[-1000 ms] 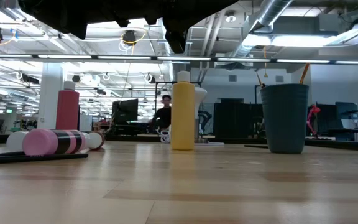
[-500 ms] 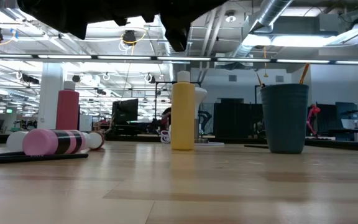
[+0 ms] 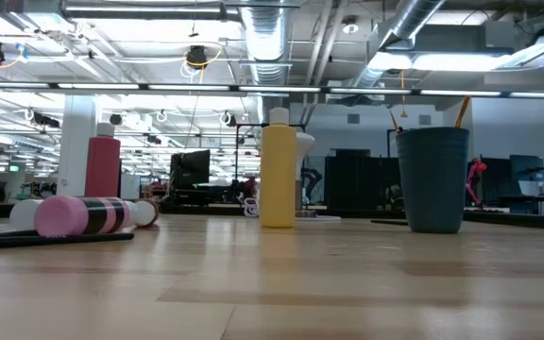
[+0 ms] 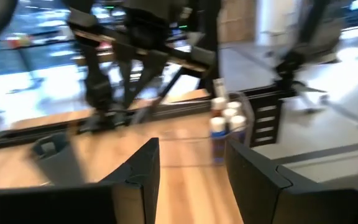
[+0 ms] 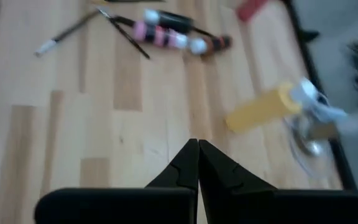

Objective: Pick & Place Paint Supplies
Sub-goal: Put the top small brown bottle into the transparent bin

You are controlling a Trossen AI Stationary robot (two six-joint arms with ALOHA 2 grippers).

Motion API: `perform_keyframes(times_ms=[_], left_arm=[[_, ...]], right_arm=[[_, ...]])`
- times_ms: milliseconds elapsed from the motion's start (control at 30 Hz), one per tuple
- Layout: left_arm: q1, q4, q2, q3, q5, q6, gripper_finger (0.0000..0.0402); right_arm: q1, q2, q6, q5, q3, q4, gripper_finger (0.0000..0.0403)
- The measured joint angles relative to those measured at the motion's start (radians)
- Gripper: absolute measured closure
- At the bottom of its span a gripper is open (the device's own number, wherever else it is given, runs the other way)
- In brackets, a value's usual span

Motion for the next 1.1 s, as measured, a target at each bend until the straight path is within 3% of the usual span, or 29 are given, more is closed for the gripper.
perform_keyframes(times_ms=[100,233,400,567,667,800,1100], left_arm=[[-0.060,-0.045,-0.018,-0.001,-0.144,-0.001,0.0261],[-0.100,-0.052,-0.018,-0.001,-0.216,-0.002,0.0261],[-0.136,-0.162,-0.052,-0.001,-0.322,-0.059,0.0261],[-0.162,-0.495,-0.152,-0.001,-0.326,-0.363,0.0261],[-0.163,-0.715,-0.206,-0.001,-0.247,-0.597,0.0261],[-0.163,-0.900,-0.232,-0.002,-0.204,-0.821,0.0261],[-0.113,-0.910,-0.259,-0.039,-0.221,-0.851,0.0261]], right_arm=[[-0.067,0.000,-0.172,-0.154,0.000,0.146,0.0403],[-0.168,0.000,-0.337,-0.427,-0.004,0.330,0.0403],[-0.291,0.000,-0.303,-0.484,-0.004,0.418,0.0403],[-0.424,0.000,-0.202,-0.671,-0.004,0.416,0.0403],[-0.478,0.004,-0.191,-0.766,-0.005,0.420,0.0403],[-0.519,0.004,-0.220,-0.809,-0.005,0.433,0.0403],[-0.485,0.004,-0.277,-0.770,-0.005,0.512,0.0403]])
